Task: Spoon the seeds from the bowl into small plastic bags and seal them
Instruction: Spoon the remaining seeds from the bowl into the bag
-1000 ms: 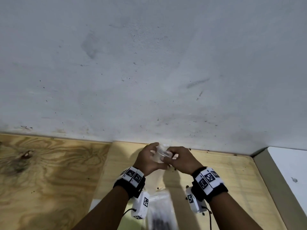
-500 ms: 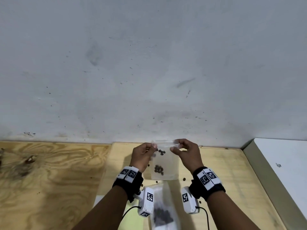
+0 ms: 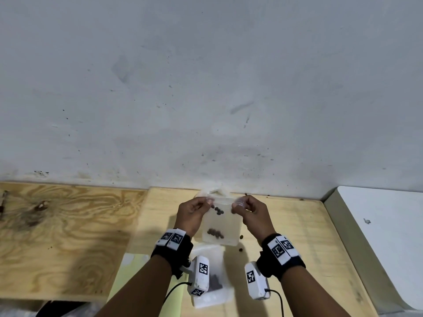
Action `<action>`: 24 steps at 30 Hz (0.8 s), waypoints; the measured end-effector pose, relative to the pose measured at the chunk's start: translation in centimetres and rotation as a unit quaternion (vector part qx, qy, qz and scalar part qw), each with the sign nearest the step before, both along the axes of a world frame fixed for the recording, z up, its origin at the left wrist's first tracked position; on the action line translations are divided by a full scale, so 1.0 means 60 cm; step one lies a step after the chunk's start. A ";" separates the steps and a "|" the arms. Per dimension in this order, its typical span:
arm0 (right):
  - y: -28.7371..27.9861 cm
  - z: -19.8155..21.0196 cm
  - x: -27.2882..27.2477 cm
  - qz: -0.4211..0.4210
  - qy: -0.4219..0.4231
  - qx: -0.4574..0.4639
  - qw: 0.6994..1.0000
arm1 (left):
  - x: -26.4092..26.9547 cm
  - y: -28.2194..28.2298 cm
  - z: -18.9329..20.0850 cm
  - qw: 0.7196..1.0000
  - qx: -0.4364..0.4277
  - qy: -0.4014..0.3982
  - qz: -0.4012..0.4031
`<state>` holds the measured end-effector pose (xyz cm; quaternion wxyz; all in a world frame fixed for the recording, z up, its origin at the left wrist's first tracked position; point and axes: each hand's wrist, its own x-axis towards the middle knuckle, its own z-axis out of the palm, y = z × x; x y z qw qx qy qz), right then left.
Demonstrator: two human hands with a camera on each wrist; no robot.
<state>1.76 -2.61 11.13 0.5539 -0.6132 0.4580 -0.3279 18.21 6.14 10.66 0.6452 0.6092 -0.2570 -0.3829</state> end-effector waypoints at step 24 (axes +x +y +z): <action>0.022 0.014 0.029 0.022 -0.049 0.100 0.994 | 0.002 0.004 -0.015 0.996 0.081 -0.008 -0.044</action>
